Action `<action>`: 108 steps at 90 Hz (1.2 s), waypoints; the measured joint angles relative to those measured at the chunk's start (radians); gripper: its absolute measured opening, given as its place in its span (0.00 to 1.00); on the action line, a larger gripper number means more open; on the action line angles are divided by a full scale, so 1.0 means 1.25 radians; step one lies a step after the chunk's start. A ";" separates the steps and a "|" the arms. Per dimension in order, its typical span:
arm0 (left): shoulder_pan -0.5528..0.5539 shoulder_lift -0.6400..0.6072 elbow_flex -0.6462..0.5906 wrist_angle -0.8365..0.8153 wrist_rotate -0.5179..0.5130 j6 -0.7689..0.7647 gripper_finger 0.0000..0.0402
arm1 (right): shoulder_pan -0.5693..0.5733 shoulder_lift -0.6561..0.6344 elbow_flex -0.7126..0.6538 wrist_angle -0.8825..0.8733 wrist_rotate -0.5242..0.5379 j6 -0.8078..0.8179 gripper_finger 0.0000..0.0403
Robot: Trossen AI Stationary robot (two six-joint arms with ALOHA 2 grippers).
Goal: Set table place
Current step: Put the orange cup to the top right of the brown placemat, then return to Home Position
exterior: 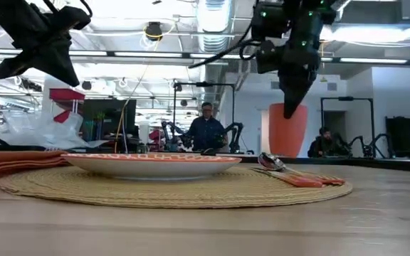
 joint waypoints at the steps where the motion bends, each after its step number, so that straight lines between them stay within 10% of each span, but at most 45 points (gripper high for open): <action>1: 0.000 0.000 0.000 -0.001 0.000 0.000 0.00 | 0.004 0.000 -0.004 0.003 0.000 0.004 0.00; 40: 0.000 0.000 0.000 -0.003 0.000 0.000 0.00 | 0.009 -0.003 -0.080 0.054 -0.026 0.042 0.01; 76: 0.000 0.000 0.000 -0.002 0.001 0.000 0.00 | 0.006 -0.008 -0.083 0.103 -0.084 0.074 0.28; 108: 0.000 0.000 -0.001 0.038 0.002 0.017 0.00 | -0.004 -0.122 -0.083 0.079 -0.082 0.059 0.33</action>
